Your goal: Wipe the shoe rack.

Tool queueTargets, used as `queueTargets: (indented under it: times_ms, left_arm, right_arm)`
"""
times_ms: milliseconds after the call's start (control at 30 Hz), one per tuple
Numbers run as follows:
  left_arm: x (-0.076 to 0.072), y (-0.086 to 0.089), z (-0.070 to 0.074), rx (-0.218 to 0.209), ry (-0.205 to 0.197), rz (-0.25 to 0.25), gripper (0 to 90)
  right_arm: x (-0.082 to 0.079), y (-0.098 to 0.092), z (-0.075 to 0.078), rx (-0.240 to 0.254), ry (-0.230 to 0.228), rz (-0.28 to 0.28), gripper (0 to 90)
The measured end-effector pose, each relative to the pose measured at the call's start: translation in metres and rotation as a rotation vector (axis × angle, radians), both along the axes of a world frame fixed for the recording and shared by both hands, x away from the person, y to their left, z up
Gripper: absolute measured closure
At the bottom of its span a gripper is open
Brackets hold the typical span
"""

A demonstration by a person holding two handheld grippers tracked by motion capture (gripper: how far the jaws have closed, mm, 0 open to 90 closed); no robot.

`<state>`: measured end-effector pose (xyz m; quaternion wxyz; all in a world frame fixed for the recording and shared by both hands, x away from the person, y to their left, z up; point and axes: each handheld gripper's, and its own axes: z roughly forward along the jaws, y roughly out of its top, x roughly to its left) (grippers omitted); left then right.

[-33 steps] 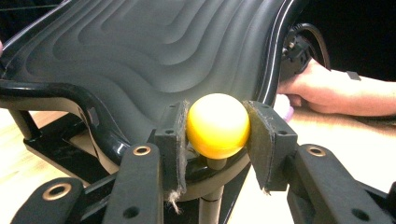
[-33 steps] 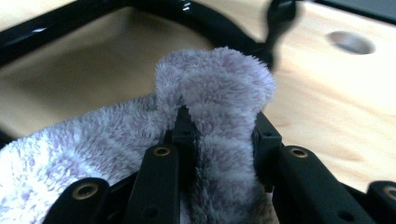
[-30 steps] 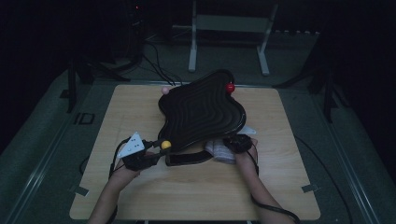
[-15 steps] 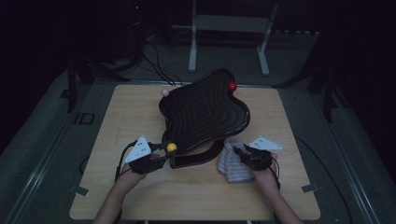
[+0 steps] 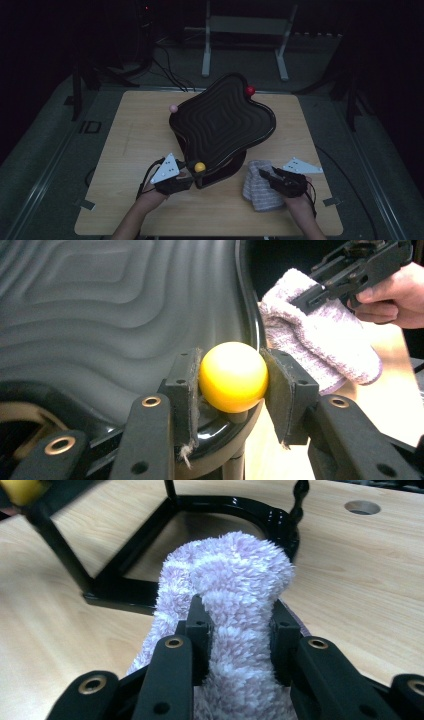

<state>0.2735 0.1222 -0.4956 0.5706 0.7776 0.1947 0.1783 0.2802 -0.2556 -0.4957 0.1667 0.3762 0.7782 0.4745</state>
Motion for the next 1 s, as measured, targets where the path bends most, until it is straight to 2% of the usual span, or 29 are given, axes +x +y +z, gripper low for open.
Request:
queueTargets:
  times_ms: [367, 467, 533, 600, 633, 700, 733, 800, 833, 900, 933, 1000]
  left_arm:
    - [-0.010, -0.042, 0.000, -0.012, 0.022, -0.083, 59.3]
    - [-0.012, -0.053, 0.001, 0.003, 0.023, -0.112, 57.2]
    - [-0.014, -0.054, 0.006, 0.009, 0.014, -0.119, 53.5]
    - [-0.014, -0.051, 0.010, -0.006, 0.011, -0.114, 51.2]
    - [-0.014, -0.042, 0.020, -0.026, -0.008, -0.083, 51.2]
    - [-0.014, -0.027, 0.031, -0.029, -0.055, -0.021, 48.5]
    - [-0.012, -0.018, 0.035, -0.039, -0.063, 0.005, 48.4]
    - [-0.007, -0.001, 0.042, -0.044, -0.088, 0.094, 47.8]
    - [-0.003, 0.009, 0.044, -0.052, -0.085, 0.130, 47.8]
    - [0.003, 0.024, 0.047, -0.060, -0.104, 0.207, 46.6]
    - [0.007, 0.031, 0.047, -0.063, -0.100, 0.226, 46.6]
    - [0.016, 0.043, 0.047, -0.048, -0.123, 0.275, 46.7]
  right_arm:
    - [-0.020, -0.012, 0.015, 0.047, -0.029, 0.020, 70.6]
    - [-0.026, -0.012, 0.015, 0.054, -0.033, 0.025, 70.6]
    - [-0.030, -0.011, 0.018, 0.069, -0.030, 0.039, 70.6]
    - [-0.033, -0.010, 0.022, 0.072, -0.033, 0.049, 70.6]
    - [-0.035, -0.008, 0.027, 0.081, -0.046, 0.060, 70.5]
    - [-0.041, 0.003, 0.046, 0.120, -0.079, 0.118, 70.5]
    - [-0.042, 0.009, 0.054, 0.135, -0.087, 0.143, 70.3]
    - [-0.041, 0.023, 0.068, 0.161, -0.115, 0.201, 69.8]
    - [-0.039, 0.032, 0.072, 0.164, -0.128, 0.222, 69.7]
    - [-0.034, 0.049, 0.077, 0.150, -0.146, 0.242, 69.4]
    - [-0.031, 0.059, 0.076, 0.130, -0.152, 0.245, 68.8]
    - [-0.026, 0.077, 0.069, 0.113, -0.131, 0.266, 62.5]
